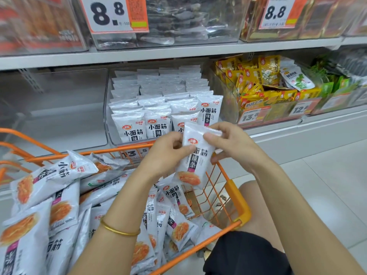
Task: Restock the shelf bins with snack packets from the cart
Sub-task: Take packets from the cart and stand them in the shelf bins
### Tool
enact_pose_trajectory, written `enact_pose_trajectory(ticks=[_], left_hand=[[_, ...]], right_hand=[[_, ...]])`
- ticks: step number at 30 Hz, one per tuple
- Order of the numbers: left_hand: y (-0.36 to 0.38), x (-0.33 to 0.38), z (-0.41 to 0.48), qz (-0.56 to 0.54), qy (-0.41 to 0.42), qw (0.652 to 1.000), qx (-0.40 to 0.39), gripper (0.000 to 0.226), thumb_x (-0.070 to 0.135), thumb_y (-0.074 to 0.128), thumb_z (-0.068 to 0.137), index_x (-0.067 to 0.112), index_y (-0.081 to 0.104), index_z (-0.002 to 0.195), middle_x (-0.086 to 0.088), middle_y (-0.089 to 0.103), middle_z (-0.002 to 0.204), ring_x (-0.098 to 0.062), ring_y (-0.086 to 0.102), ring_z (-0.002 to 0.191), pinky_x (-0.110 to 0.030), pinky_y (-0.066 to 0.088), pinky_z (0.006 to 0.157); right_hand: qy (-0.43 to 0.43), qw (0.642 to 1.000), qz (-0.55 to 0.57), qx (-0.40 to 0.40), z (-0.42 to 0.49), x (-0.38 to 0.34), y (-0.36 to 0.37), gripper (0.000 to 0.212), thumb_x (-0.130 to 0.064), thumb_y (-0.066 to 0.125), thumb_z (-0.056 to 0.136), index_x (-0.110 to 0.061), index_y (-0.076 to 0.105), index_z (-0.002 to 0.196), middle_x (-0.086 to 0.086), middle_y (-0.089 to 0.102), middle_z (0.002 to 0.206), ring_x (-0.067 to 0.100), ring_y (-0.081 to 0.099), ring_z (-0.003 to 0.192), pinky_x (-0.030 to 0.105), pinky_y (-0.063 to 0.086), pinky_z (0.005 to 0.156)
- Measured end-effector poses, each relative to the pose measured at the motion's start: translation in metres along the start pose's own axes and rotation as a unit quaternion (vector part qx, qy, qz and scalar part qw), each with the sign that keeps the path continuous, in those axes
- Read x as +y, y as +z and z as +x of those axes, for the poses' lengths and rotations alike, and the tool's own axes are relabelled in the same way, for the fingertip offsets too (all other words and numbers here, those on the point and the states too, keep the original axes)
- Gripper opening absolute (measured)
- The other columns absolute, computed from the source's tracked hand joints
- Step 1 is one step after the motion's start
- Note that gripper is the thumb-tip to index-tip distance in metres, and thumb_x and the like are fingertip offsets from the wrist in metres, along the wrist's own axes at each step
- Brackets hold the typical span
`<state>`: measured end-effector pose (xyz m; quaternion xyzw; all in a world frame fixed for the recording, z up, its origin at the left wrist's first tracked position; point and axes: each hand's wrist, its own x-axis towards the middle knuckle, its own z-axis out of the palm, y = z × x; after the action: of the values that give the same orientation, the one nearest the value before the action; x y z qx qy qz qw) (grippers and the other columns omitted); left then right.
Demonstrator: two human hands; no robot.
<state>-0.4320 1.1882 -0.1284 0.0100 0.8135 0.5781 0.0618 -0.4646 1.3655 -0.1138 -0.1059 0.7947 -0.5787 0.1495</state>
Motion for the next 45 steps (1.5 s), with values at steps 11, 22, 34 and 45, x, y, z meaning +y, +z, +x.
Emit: enact_pose_trajectory(ticks=[11,22,34,45], left_hand=[[0.006,-0.004,0.007,0.127,0.099,0.974,0.161,0.028,0.021,0.059,0.089,0.025,0.058,0.116,0.011,0.05,0.117,-0.018,0.049,0.116,-0.039,0.044,0.098],[0.012,-0.01,0.005,0.209,0.08,0.969,0.107,0.034,0.021,0.057,0.09,0.027,0.054,0.123,0.006,0.034,0.146,-0.011,0.018,0.137,-0.028,0.013,0.11],[0.013,-0.01,0.006,0.223,0.091,0.966,0.099,0.031,0.02,0.057,0.09,0.028,0.056,0.121,0.01,0.04,0.138,-0.011,0.023,0.133,-0.017,0.013,0.098],[0.012,-0.015,0.009,0.161,0.059,0.981,0.095,0.016,0.01,0.056,0.089,0.021,0.064,0.097,0.007,0.064,0.093,-0.009,0.059,0.085,-0.012,0.043,0.072]], right_hand=[[-0.102,0.955,-0.05,0.275,0.041,-0.033,-0.038,0.024,-0.006,0.067,0.083,-0.007,0.06,0.106,0.004,0.069,0.105,0.014,0.068,0.091,0.032,0.058,0.075],[0.075,0.907,-0.357,0.208,0.11,0.01,-0.02,0.03,-0.002,0.062,0.085,0.001,0.053,0.113,0.019,0.061,0.117,0.033,0.057,0.112,0.029,0.041,0.076],[0.077,0.894,-0.347,0.273,0.084,-0.006,-0.017,0.034,0.005,0.054,0.088,0.003,0.042,0.12,0.021,0.059,0.118,0.037,0.057,0.11,0.037,0.045,0.08],[0.002,0.759,-0.553,-0.344,-0.006,0.014,0.048,0.026,-0.018,0.068,0.082,-0.006,0.067,0.105,0.006,0.065,0.101,0.022,0.06,0.093,0.029,0.045,0.074]])
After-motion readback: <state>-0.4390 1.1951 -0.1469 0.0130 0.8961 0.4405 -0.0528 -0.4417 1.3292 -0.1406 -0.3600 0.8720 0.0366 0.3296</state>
